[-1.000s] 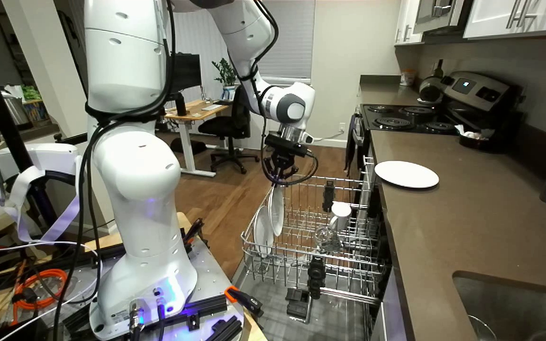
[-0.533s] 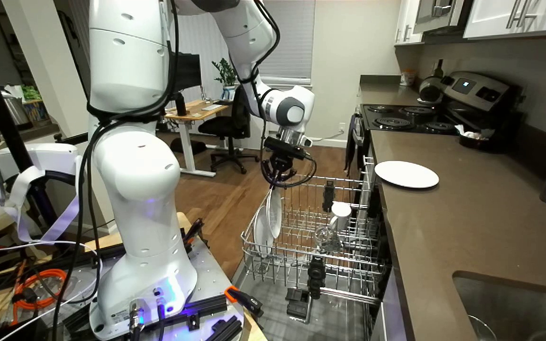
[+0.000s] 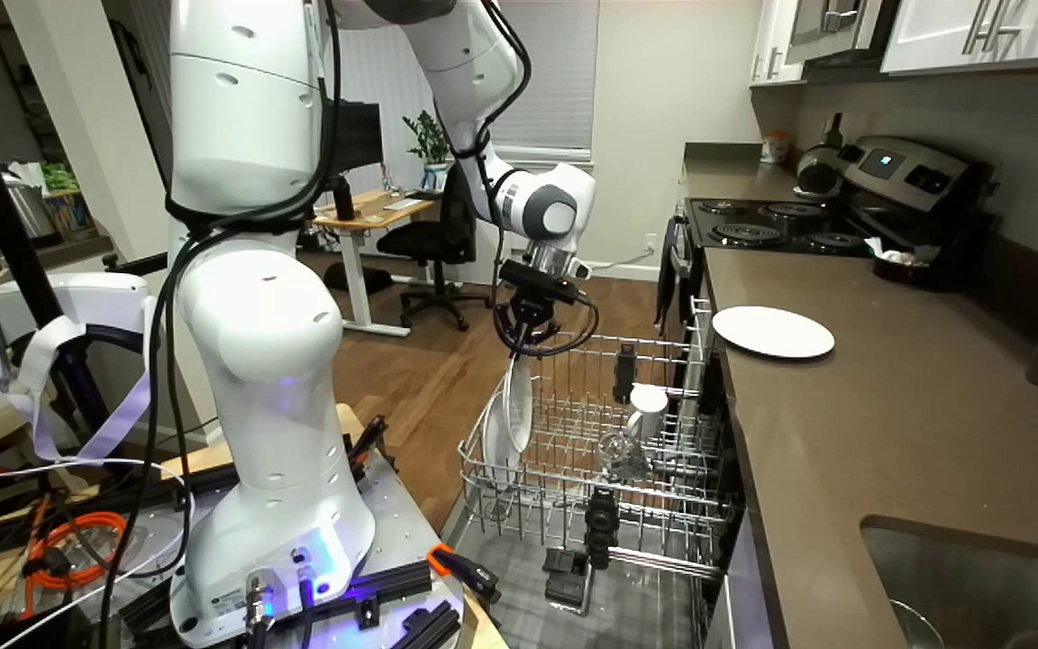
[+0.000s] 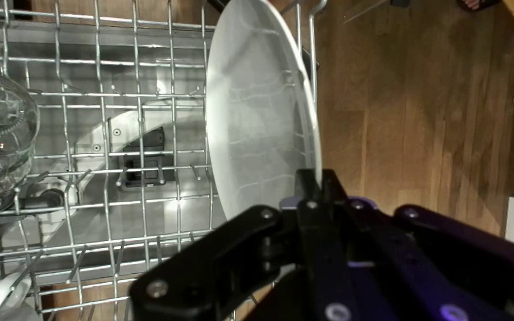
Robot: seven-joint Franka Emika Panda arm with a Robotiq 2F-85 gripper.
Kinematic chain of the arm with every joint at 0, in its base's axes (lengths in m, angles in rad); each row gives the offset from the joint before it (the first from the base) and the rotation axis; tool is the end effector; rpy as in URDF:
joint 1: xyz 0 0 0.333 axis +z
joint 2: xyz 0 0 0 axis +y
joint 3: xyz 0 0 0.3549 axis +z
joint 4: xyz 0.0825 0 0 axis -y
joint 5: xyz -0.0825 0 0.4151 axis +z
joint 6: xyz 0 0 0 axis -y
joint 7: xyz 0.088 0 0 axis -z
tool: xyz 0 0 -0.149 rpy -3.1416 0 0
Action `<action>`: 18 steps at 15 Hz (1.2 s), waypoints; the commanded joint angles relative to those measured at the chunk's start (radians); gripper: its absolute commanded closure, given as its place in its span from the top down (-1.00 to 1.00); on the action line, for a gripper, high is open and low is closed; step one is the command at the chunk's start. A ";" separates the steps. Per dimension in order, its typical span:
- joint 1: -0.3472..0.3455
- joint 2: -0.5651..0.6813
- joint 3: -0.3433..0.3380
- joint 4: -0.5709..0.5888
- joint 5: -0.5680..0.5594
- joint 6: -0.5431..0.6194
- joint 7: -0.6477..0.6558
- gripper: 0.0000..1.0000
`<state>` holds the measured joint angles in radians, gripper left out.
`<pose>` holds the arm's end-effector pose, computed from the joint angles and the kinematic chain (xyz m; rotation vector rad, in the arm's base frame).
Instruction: Pick up the plate on top and put it in the kitchen plate holder
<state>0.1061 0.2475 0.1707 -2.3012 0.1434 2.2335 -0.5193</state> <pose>0.4832 0.1501 0.1924 -2.7595 -0.9938 0.4350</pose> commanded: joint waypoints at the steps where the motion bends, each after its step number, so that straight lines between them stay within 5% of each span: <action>1: -0.026 0.010 0.019 0.005 0.057 0.012 -0.017 -0.90; 18: -0.021 0.148 0.016 0.000 0.027 0.147 0.045 -0.90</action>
<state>0.1050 0.3730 0.1682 -2.3013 0.1846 2.3442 -0.5040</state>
